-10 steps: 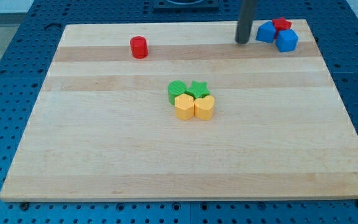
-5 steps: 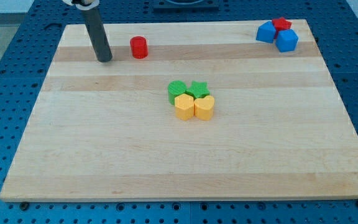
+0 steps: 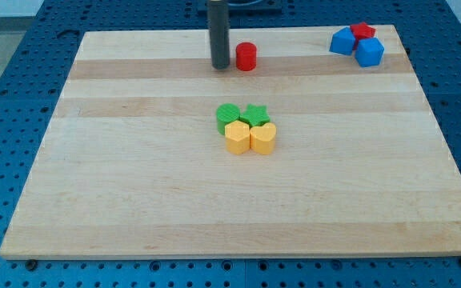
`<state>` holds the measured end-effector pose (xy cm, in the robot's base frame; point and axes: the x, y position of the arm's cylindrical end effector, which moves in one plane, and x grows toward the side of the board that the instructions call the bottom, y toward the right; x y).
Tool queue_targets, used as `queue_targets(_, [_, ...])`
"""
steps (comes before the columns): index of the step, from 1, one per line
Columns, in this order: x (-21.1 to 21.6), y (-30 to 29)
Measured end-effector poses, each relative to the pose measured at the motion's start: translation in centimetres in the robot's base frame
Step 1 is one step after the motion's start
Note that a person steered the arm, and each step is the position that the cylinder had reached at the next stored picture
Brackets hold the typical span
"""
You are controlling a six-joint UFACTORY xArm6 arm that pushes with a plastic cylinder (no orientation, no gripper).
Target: Slide the red circle below the red star
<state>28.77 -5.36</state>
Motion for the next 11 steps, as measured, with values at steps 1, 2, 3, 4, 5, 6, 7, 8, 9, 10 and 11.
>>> queue_targets(1, [-0.3,-2.1])
queue_targets(2, [-0.7,0.4])
queue_targets(3, [-2.0,5.3])
queue_targets(4, [-2.3,8.4])
queue_targets(5, [-2.3,8.3])
queue_targets(6, [-2.1,10.0])
queue_targets(7, [-1.9,14.3])
queue_targets(8, [-1.9,12.8])
queue_targets(9, [0.1,8.5])
queue_targets(10, [2.8,8.5])
queue_targets(11, [2.8,10.9])
